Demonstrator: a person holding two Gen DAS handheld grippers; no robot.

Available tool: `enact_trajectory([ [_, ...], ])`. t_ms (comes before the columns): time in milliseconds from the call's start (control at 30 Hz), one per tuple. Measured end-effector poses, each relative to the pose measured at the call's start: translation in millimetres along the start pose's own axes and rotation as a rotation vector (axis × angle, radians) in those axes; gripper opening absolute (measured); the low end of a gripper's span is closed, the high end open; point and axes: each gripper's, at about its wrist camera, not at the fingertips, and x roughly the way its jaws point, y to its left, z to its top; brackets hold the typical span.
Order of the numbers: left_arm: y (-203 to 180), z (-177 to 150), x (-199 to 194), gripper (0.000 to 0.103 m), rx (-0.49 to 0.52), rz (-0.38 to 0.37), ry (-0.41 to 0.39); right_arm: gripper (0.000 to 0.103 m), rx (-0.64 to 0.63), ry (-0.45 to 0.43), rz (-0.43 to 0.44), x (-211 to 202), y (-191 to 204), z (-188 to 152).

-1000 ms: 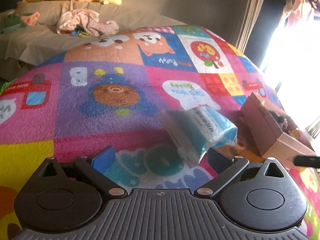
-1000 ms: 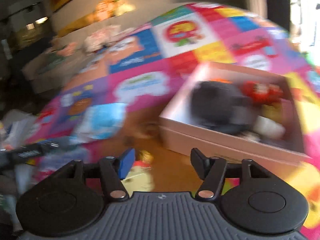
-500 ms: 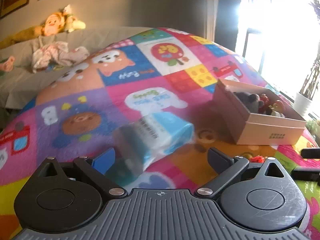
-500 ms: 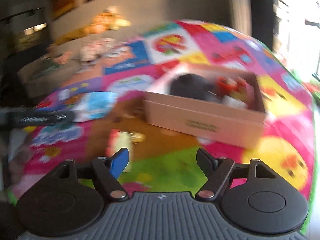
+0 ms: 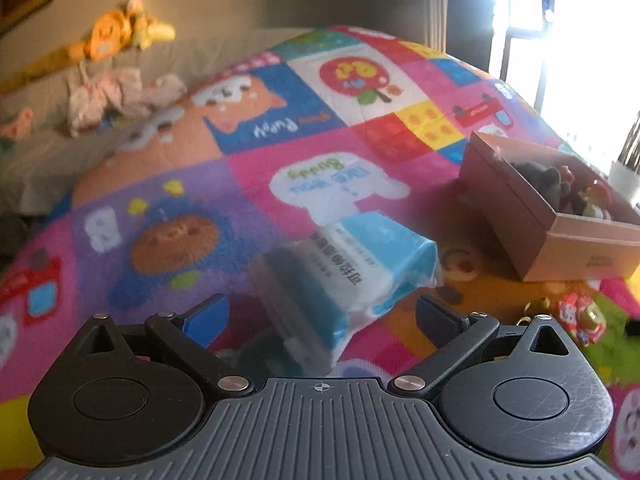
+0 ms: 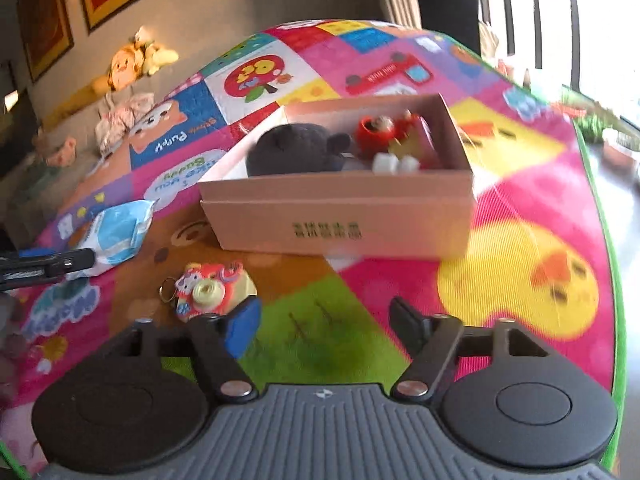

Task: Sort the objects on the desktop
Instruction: 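Carry the yellow keychain into the box with the right tool, then grasp the pink Hello Kitty keychain with the right tool while the left tool grasps the tissue pack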

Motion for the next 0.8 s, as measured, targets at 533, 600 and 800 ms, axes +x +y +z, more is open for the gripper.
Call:
enact_trajectory([
  [533, -37.5, 11.2, 0.0, 0.102, 0.119, -0.027, -0.066, 0.092, -0.064, 0.004, -0.013, 5.9, 13.1, -13.6],
  [600, -32.9, 18.8, 15.4, 0.102, 0.064, -0.046, -0.029, 0.093, -0.065, 0.006, -0.015, 7.0, 13.7, -13.4],
  [800, -44.8, 23.3, 45.4, 0.071, 0.088, -0.026, 0.015, 0.094, -0.084, 0.008, -0.029, 7.4, 17.0, -13.8],
])
